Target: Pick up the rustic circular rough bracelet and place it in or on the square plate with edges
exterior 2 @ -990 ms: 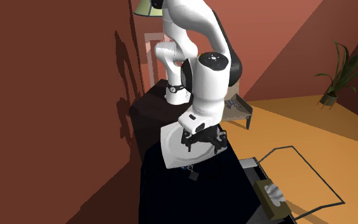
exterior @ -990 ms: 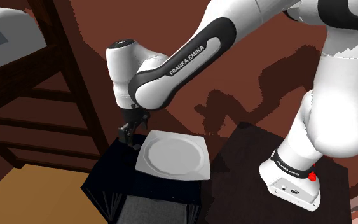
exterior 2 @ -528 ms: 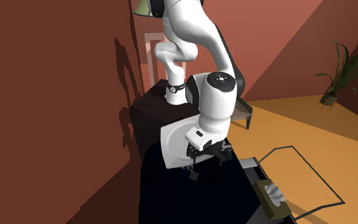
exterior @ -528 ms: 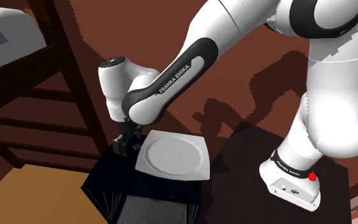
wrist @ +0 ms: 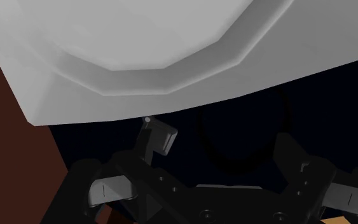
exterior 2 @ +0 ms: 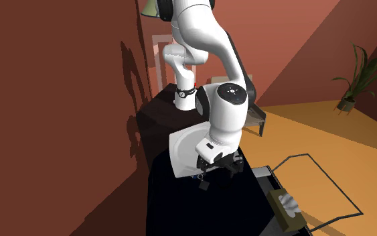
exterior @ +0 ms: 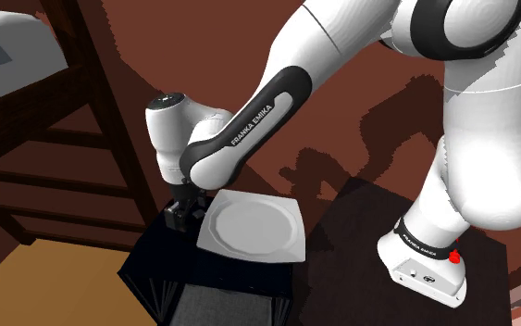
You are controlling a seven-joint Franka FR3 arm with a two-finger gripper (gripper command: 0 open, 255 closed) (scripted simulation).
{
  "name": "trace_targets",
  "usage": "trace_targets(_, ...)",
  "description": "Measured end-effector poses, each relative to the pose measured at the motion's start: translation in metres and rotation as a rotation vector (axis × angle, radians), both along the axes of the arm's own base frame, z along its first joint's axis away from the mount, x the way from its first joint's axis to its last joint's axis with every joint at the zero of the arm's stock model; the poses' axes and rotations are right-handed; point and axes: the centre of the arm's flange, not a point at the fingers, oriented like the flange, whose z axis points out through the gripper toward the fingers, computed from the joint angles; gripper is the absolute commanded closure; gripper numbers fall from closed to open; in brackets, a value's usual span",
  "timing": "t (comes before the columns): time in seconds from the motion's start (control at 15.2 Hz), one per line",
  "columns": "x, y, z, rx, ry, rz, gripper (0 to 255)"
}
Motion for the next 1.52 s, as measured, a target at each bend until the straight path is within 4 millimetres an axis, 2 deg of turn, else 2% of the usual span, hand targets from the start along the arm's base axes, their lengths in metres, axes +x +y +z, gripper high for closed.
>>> trace_targets(0.07, 0.000, 0.000, 0.000, 0.000, 0.000, 0.000, 0)
trace_targets(0.13, 0.000, 0.000, 0.000, 0.000, 0.000, 0.000, 255)
trace_targets(0.73, 0.000, 0.000, 0.000, 0.000, 0.000, 0.000, 255)
trace_targets(0.79, 0.000, 0.000, 0.000, 0.000, 0.000, 0.000, 0)
trace_targets(0.86, 0.000, 0.000, 0.000, 0.000, 0.000, 0.000, 0)
trace_targets(0.92, -0.016, -0.016, -0.002, 0.025, -0.017, 0.009, 0)
trace_targets(0.99, -0.036, -0.034, -0.008, 0.129, -0.108, 0.025, 0)
trace_targets(1.12, -0.057, -0.056, -0.011, 0.258, -0.279, 0.035, 0)
trace_targets(1.25, -0.060, -0.061, -0.017, 0.285, -0.327, 0.037, 0)
trace_targets(1.52, -0.057, -0.056, -0.036, 0.295, -0.343, 0.037, 0)
